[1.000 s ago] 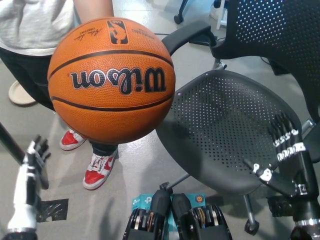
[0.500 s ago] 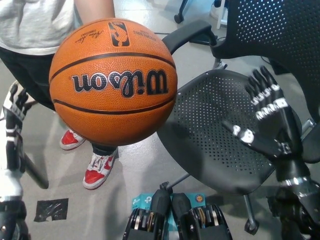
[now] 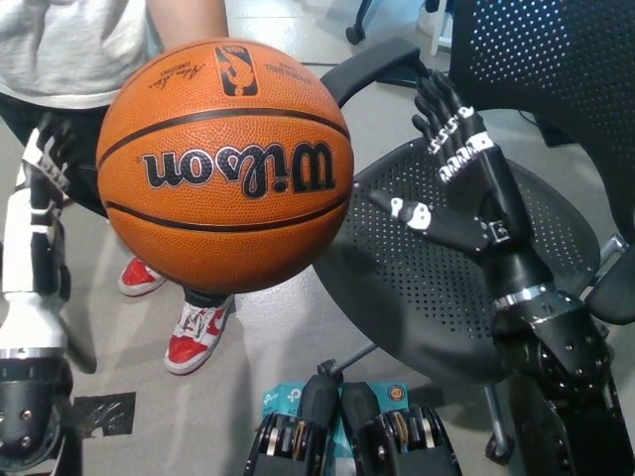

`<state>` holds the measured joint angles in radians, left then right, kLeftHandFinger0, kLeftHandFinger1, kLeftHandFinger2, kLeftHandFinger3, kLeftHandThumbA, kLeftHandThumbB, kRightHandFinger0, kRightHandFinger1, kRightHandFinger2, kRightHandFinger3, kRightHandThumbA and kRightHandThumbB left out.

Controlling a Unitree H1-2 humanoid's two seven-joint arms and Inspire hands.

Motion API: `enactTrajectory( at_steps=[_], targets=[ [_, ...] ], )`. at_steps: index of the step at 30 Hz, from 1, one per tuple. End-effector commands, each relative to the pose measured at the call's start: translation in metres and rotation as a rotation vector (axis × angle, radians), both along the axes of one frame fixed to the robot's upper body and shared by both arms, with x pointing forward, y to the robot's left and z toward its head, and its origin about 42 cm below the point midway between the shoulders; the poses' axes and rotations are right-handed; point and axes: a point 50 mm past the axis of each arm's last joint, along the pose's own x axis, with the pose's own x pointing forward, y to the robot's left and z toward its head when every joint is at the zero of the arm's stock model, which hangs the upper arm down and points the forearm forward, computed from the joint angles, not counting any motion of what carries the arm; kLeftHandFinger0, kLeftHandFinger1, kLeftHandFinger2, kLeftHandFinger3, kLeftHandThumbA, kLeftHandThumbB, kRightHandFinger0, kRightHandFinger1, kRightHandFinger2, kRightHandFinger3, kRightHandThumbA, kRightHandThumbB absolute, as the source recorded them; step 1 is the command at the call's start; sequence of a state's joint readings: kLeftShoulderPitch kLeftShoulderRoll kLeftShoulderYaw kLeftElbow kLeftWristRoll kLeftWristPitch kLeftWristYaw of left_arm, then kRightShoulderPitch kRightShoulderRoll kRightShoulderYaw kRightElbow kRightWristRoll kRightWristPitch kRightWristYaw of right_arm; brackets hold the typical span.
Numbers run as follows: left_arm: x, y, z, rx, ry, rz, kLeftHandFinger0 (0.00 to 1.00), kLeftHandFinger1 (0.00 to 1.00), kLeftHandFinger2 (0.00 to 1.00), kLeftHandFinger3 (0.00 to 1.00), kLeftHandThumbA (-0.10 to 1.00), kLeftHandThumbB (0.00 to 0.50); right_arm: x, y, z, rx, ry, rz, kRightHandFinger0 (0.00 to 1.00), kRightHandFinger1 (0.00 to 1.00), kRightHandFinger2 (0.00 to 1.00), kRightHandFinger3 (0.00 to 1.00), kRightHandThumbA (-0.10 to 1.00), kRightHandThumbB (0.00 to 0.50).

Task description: The robot grabs the basketball from a person using both hands and then drops it on the black chair in the front

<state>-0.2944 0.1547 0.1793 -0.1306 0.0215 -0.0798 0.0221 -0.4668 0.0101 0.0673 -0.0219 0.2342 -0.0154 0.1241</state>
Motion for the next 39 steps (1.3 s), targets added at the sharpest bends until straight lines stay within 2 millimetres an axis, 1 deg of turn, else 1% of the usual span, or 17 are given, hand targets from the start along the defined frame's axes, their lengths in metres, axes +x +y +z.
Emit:
enactTrajectory(
  at_steps=[1,2,4,9,13,14,15,17,20,22,27,28,29,30,32,34,39],
  targets=[
    [0.005,-0.009,0.019,0.007,-0.063,0.004,1.0,1.0,1.0,1.0,1.0,0.224,0.008,0.018,0.024,0.004,-0.06,0.057,1.0,1.0,1.0,1.0,1.0,0.416],
    [0.005,-0.01,0.019,0.011,-0.062,0.004,1.0,1.0,1.0,1.0,1.0,0.225,0.009,0.019,0.024,-0.004,-0.065,0.06,1.0,1.0,1.0,1.0,1.0,0.411],
    [0.003,-0.013,0.015,0.003,-0.042,-0.009,1.0,1.0,1.0,1.0,1.0,0.252,0.011,0.023,0.021,-0.034,-0.071,0.063,1.0,1.0,1.0,1.0,1.0,0.397],
    [0.0,-0.018,0.011,0.011,-0.043,-0.022,1.0,1.0,1.0,1.0,1.0,0.261,0.014,0.032,0.018,-0.038,-0.052,0.07,1.0,1.0,1.0,1.0,1.0,0.382],
    [-0.001,-0.022,0.011,0.024,-0.044,-0.029,1.0,1.0,1.0,1.0,1.0,0.233,0.017,0.039,0.018,0.043,-0.031,0.123,1.0,1.0,1.0,1.0,1.0,0.396],
    [-0.001,-0.023,0.01,0.023,-0.045,-0.033,1.0,1.0,1.0,1.0,1.0,0.232,0.014,0.041,0.02,0.07,-0.018,0.15,1.0,1.0,1.0,1.0,1.0,0.395],
    [0.0,-0.024,0.01,0.021,-0.046,-0.039,1.0,1.0,1.0,1.0,1.0,0.232,0.01,0.041,0.022,0.125,0.006,0.216,1.0,1.0,1.0,1.0,1.0,0.405],
    [0.001,-0.026,0.012,0.026,-0.045,-0.044,1.0,1.0,1.0,1.0,1.0,0.232,0.004,0.042,0.028,0.157,0.006,0.269,1.0,1.0,1.0,1.0,1.0,0.428],
    [0.001,-0.026,0.012,0.024,-0.044,-0.045,1.0,1.0,1.0,1.0,1.0,0.233,0.003,0.042,0.029,0.163,0.008,0.28,1.0,1.0,1.0,1.0,1.0,0.432],
    [0.002,-0.027,0.014,0.024,-0.034,-0.063,1.0,1.0,1.0,1.0,1.0,0.257,0.0,0.047,0.036,0.167,0.006,0.316,1.0,1.0,1.0,1.0,1.0,0.434],
    [0.0,-0.03,0.013,0.024,-0.026,-0.06,1.0,1.0,1.0,1.0,1.0,0.255,-0.001,0.051,0.03,0.197,0.046,0.358,1.0,1.0,1.0,1.0,1.0,0.444],
    [0.003,-0.034,0.013,0.019,-0.029,-0.067,1.0,1.0,1.0,1.0,1.0,0.228,0.0,0.051,0.027,0.258,0.081,0.407,1.0,1.0,1.0,1.0,1.0,0.457],
    [0.003,-0.034,0.013,0.021,-0.026,-0.069,1.0,1.0,1.0,1.0,1.0,0.218,0.0,0.051,0.026,0.285,0.093,0.437,1.0,1.0,1.0,1.0,1.0,0.461],
    [0.003,-0.034,0.013,0.021,-0.021,-0.07,1.0,1.0,1.0,1.0,1.0,0.225,0.0,0.051,0.027,0.287,0.092,0.448,1.0,1.0,1.0,1.0,1.0,0.474],
    [0.003,-0.034,0.013,0.021,-0.02,-0.071,1.0,1.0,1.0,1.0,1.0,0.225,0.001,0.051,0.027,0.289,0.093,0.452,1.0,1.0,1.0,1.0,1.0,0.476],
    [0.002,-0.036,0.013,0.027,-0.026,-0.069,1.0,1.0,1.0,1.0,1.0,0.211,0.0,0.051,0.03,0.301,0.101,0.489,1.0,1.0,1.0,1.0,1.0,0.497],
    [0.005,-0.034,0.017,0.03,-0.032,-0.072,1.0,1.0,1.0,1.0,1.0,0.212,0.004,0.052,0.035,0.301,0.099,0.508,1.0,1.0,1.0,1.0,1.0,0.5]
  ],
)
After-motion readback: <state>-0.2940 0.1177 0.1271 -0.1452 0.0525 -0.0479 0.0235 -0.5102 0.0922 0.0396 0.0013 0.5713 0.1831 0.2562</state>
